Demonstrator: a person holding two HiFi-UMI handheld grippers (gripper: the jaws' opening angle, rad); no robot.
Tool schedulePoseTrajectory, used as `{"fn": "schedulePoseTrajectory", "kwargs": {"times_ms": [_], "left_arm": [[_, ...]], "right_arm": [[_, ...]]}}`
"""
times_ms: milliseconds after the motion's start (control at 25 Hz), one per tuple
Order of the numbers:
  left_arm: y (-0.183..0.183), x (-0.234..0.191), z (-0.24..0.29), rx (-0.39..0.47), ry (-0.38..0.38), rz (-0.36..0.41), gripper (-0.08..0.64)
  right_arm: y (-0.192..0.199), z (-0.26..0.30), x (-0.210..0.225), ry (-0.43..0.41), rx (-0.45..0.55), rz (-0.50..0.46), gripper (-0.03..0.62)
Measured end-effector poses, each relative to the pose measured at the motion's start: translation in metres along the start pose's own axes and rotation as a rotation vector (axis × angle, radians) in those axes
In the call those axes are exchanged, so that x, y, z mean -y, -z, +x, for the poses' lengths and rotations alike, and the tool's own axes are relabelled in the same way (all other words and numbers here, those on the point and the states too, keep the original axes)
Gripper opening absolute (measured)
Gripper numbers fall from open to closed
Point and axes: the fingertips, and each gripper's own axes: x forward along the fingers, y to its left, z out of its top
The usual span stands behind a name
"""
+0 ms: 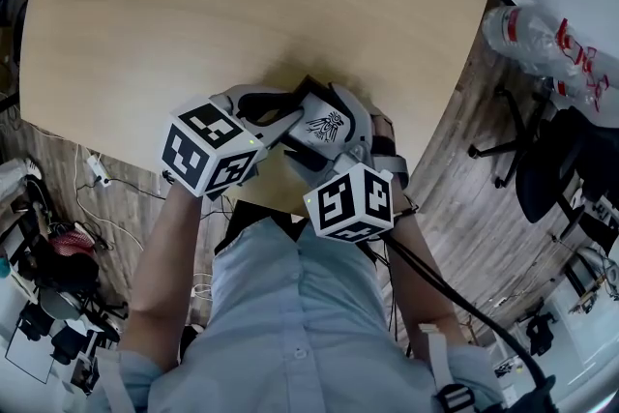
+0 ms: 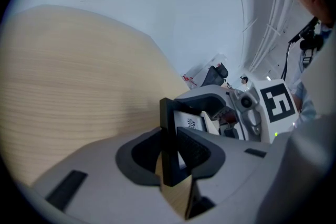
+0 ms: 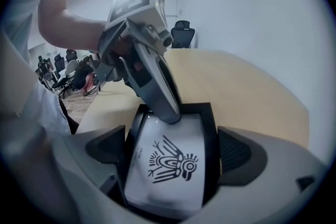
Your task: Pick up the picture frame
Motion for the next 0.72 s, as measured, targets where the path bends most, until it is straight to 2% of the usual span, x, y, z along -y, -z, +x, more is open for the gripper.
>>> {"fn": "schedulePoseTrajectory", "kwargs": {"times_ms": [360,480,720], "left_arm": [[-0.001,0.003,-0.003,0.013,0.014,-0.028,0.089],[0.0,0.003,-0.002,0.002,0.006,-0.044,0.087],[0.005,0.002,-0.007,-0.009,-0.004,-0.022,0.089]], "right_arm": [[0.002,-0.001,-0.003,-0.024,-0.025,0.064,0.541],[0.005,0.003,-0.003,0.012,-0.048,0.036,0.546],[-0.001,0.003,-0.007,0.049,-0.015,-0.018,0.545]]}}
